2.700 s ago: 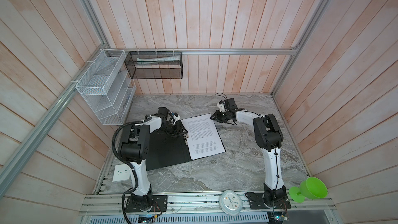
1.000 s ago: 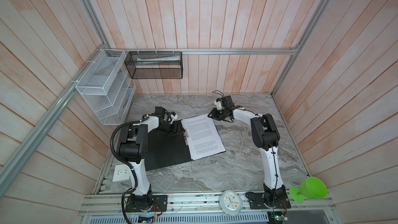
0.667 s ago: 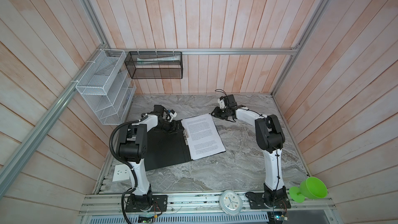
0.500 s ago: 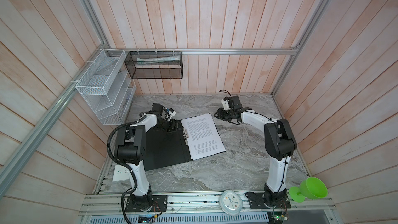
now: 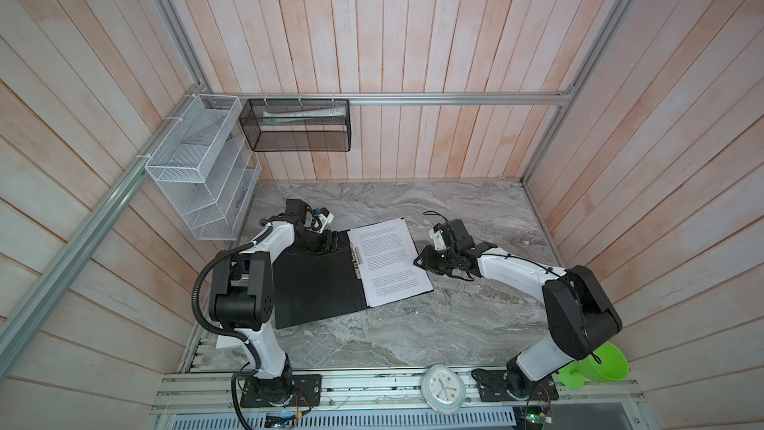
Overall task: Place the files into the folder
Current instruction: 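Lift right gripper off the papers and draw it back toward the robot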
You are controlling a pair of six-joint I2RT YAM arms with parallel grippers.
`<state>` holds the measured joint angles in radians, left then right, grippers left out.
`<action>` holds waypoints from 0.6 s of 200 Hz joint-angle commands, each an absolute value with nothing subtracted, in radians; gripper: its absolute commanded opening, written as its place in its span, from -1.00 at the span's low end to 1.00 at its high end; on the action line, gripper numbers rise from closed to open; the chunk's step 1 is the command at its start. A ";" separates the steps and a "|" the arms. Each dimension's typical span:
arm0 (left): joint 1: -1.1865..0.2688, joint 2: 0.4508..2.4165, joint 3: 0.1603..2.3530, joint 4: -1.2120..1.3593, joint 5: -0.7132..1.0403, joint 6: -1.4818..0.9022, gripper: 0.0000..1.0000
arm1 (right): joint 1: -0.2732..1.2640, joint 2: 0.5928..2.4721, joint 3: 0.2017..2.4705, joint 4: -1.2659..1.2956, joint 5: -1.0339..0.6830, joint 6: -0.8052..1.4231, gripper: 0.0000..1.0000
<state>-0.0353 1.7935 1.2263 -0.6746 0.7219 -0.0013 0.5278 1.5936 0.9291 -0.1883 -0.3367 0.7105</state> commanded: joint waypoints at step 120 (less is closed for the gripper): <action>-0.103 1.959 1.365 -0.569 0.684 -0.041 0.39 | 0.655 1.440 0.920 -0.341 -0.115 0.790 -0.60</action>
